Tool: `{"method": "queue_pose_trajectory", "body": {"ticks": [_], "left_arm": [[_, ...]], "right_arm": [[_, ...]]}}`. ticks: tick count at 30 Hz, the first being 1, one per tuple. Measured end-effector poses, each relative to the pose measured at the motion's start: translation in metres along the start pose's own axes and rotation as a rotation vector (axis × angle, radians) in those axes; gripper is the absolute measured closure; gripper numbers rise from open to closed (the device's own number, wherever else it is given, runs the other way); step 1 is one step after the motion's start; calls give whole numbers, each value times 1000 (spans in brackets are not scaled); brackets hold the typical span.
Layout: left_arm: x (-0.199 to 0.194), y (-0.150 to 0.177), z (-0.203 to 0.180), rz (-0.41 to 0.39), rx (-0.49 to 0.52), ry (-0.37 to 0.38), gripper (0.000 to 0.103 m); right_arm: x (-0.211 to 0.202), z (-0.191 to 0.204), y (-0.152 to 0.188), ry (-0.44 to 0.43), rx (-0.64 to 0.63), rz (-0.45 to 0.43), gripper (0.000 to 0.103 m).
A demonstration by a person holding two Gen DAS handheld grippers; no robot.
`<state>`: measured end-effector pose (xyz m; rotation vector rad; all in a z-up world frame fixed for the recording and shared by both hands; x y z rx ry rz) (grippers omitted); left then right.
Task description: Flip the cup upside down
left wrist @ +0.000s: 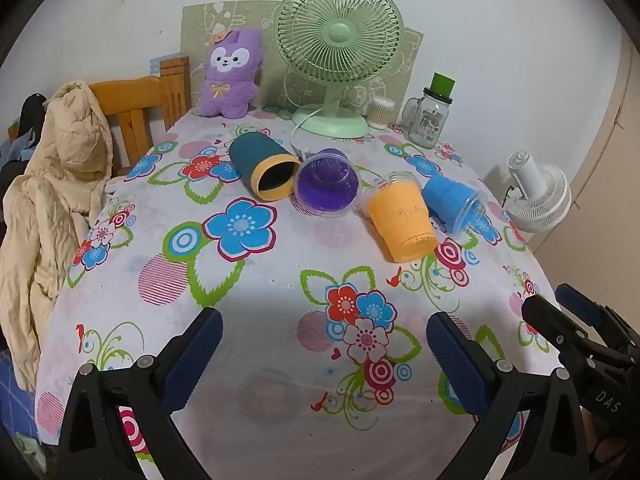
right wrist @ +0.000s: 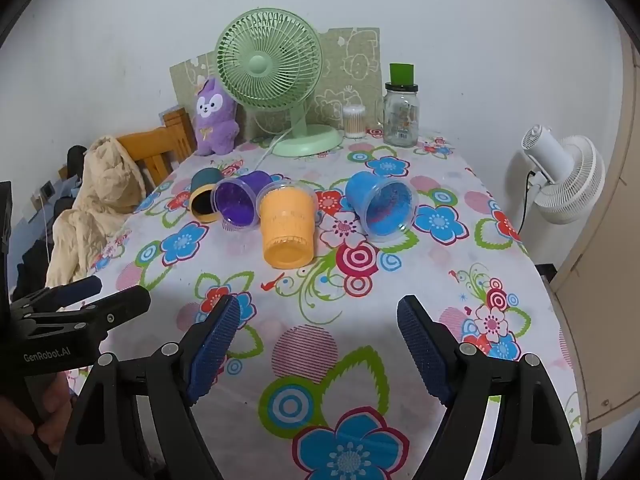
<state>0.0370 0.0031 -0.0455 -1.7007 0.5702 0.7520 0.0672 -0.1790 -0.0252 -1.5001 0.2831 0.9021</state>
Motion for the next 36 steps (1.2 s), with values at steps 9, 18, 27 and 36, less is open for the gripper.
{"method": "queue_pose_trajectory", "body": {"ticks": [9, 18, 27, 36], "left_arm": [[2, 1, 1, 1, 0, -1, 0], [3, 5, 2, 3, -3, 2, 0], [3, 9, 3, 6, -3, 3, 0], [6, 7, 6, 22, -14, 1, 0]], "right_arm": [[0, 1, 1, 4, -3, 8, 20], [-1, 1, 2, 7, -4, 11, 20], [0, 4, 4, 0, -17, 16, 20], [5, 7, 2, 4, -22, 34, 20]]}}
Point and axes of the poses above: each gripper's, at about its wrist camera, not at the fingertips, and x roughly the way its jaws point, z to its left, y to its underside, the point moved 6 cm from there along x, roughly the way its jaws point, and after that the axes turned 1 degree about -y, right-handed, at the moved point
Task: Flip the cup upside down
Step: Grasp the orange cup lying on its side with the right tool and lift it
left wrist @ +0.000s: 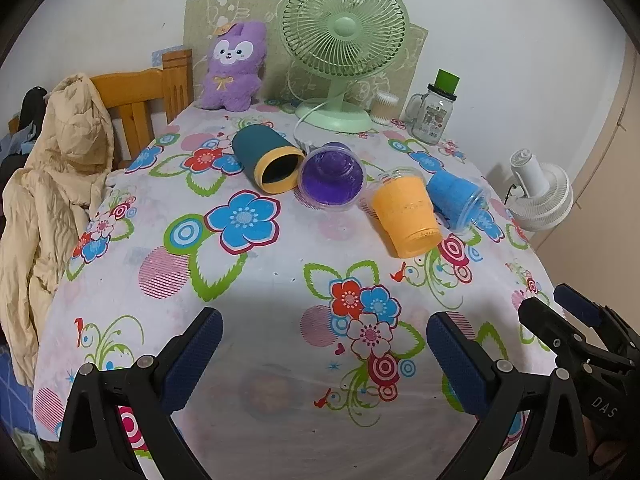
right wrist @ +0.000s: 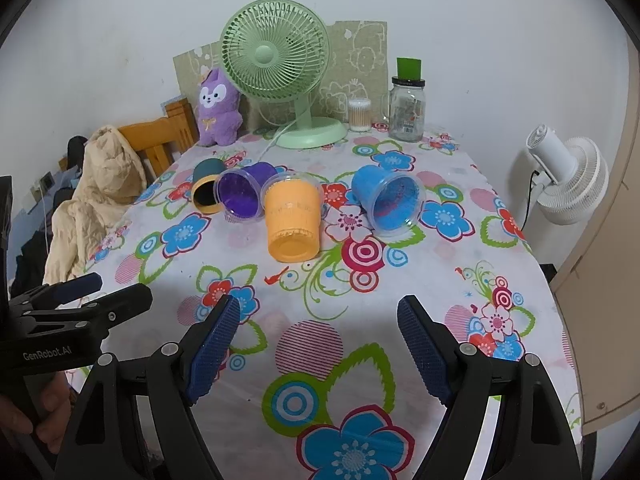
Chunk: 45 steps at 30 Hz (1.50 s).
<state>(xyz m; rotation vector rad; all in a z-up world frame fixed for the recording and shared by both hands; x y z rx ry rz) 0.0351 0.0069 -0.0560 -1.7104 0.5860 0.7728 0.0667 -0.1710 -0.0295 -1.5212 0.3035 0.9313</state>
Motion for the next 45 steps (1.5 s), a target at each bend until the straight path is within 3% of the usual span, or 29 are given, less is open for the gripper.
{"method": "queue_pose_trajectory", "body": {"ticks": [11, 19, 34, 40, 45], "left_arm": [[19, 2, 15, 52, -32, -7, 0], [41, -1, 23, 92, -31, -26, 0], [73, -13, 30, 145, -20, -55, 0], [76, -14, 34, 154, -30, -62, 0], [76, -13, 32, 154, -27, -58, 0]], "right_arm": [[33, 0, -4, -6, 23, 62, 20], [79, -1, -27, -6, 38, 122, 20], [147, 17, -53, -43, -40, 207, 21], [156, 20, -54, -69, -49, 226, 45], [157, 21, -56, -78, -56, 229, 46]]}}
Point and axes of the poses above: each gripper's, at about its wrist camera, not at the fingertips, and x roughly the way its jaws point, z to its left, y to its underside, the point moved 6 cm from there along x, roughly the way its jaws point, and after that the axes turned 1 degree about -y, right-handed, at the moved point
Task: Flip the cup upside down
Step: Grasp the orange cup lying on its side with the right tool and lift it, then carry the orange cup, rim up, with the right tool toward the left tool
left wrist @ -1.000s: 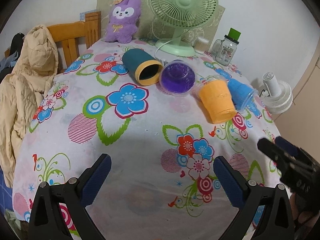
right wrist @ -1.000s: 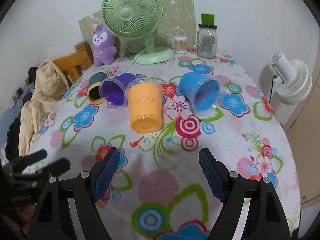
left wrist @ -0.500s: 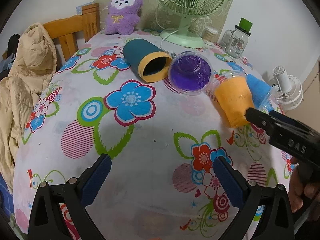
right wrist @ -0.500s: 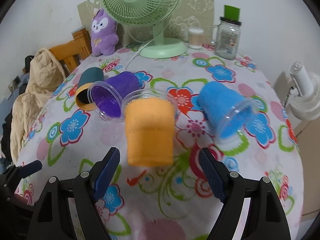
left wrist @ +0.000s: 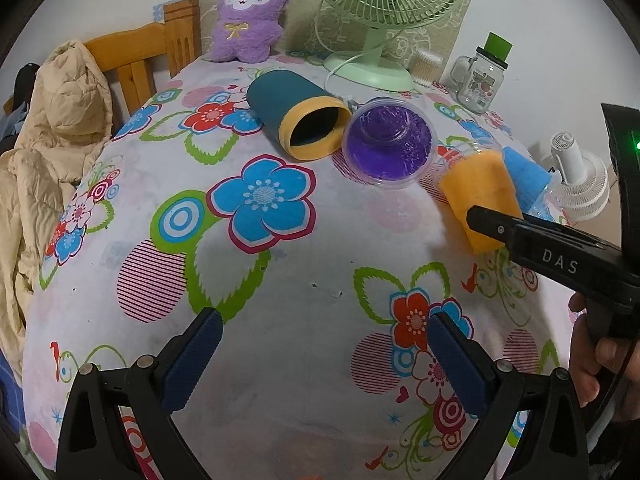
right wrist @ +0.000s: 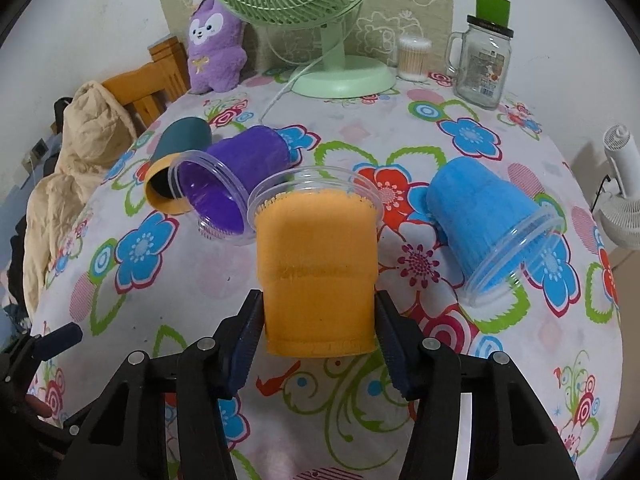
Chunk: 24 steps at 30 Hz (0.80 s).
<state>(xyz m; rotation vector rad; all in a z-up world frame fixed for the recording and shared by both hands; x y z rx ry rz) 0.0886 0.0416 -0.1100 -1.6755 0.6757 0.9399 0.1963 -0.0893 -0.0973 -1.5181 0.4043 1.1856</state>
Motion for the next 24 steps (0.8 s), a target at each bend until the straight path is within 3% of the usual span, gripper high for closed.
{"method": "queue_pose_trajectory", "body": {"ticks": [8, 16, 24], "left_arm": [[-11, 3, 1, -15, -14, 11, 0], [-27, 19, 3, -33, -25, 29, 0], [-38, 48, -1, -20, -29, 42, 0]], "right_arm": [[-35, 6, 9, -33, 41, -53, 46], [-81, 11, 41, -26, 134, -112, 46], [-85, 22, 83, -3, 191, -80, 46]]}}
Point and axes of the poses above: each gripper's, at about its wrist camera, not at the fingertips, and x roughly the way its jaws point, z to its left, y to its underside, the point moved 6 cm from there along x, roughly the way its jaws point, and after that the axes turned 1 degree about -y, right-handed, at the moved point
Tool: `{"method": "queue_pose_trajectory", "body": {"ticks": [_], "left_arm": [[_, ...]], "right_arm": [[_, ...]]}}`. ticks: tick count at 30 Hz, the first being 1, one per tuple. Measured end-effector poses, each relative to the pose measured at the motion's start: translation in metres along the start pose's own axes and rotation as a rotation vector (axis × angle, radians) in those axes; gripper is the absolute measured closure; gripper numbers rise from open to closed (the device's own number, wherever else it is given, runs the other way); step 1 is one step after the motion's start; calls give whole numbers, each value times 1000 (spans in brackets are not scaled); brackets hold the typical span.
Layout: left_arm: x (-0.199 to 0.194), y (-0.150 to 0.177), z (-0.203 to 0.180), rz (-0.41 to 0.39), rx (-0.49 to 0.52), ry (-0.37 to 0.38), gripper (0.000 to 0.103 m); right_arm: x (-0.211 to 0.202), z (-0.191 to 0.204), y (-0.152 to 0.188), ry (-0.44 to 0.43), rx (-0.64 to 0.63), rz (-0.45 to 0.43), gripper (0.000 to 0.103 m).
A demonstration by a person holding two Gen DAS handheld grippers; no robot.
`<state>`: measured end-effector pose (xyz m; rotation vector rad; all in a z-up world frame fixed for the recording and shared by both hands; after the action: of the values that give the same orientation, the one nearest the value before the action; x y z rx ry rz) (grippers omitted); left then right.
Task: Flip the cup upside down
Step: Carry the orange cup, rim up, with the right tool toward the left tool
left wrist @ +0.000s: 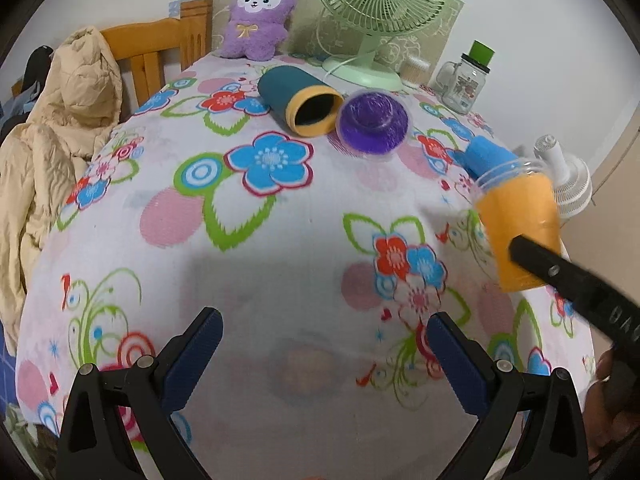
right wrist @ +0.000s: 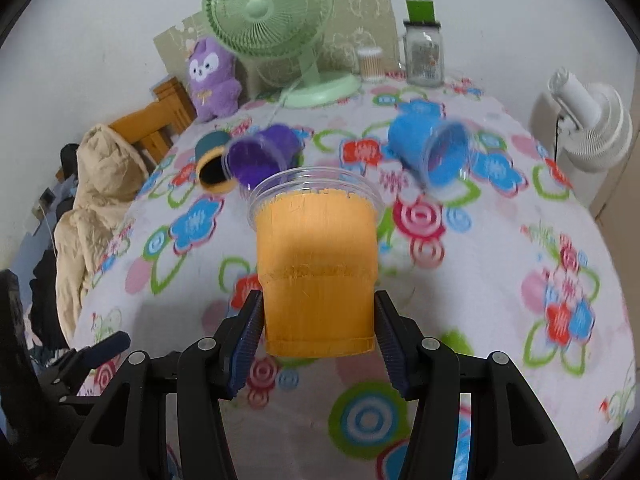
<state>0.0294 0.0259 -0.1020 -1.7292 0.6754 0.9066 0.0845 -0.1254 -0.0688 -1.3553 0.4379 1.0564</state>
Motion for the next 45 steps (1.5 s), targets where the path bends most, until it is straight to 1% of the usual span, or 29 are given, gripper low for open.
{"method": "queue_pose_trajectory", "body": {"ticks": [3, 6, 9, 15, 17, 20, 25, 33, 45], "left_arm": [[-3, 8, -2, 5, 13, 1, 0], [-7, 14, -4, 5, 19, 1, 0], [-10, 18, -3, 2, 20, 2, 0], [-13, 22, 0, -2, 11, -7, 0], [-13, 24, 1, 1, 9, -12, 0], [-13, 26, 2, 6, 7, -17, 0], [-12, 26, 0, 6, 10, -16, 0], [-12, 27, -4, 8, 17, -13, 0], [-17, 22, -6, -1, 14, -3, 0]], "right_arm": [[4, 2, 14, 1, 2, 26, 46], [5, 4, 21, 17, -7, 30, 46], [6, 2, 24, 34, -9, 28, 46], [12, -1, 29, 51, -8, 53, 45], [12, -2, 31, 47, -2, 58, 44], [14, 0, 32, 34, -7, 73, 40], [14, 2, 34, 35, -25, 85, 39], [12, 0, 33, 36, -30, 87, 39], [0, -5, 27, 39, -27, 57, 39]]}}
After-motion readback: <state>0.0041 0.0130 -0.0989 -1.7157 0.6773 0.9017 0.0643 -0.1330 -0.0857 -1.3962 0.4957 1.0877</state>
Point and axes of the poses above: each gripper's, at about its wrist camera, not at the fingertips, and x roughly the way its jaws point, z to its left, y to its underside, the point moved 6 cm from there along x, roughly the way its jaws point, and after that the axes turned 1 degree about -y, right-handed, at the moved point
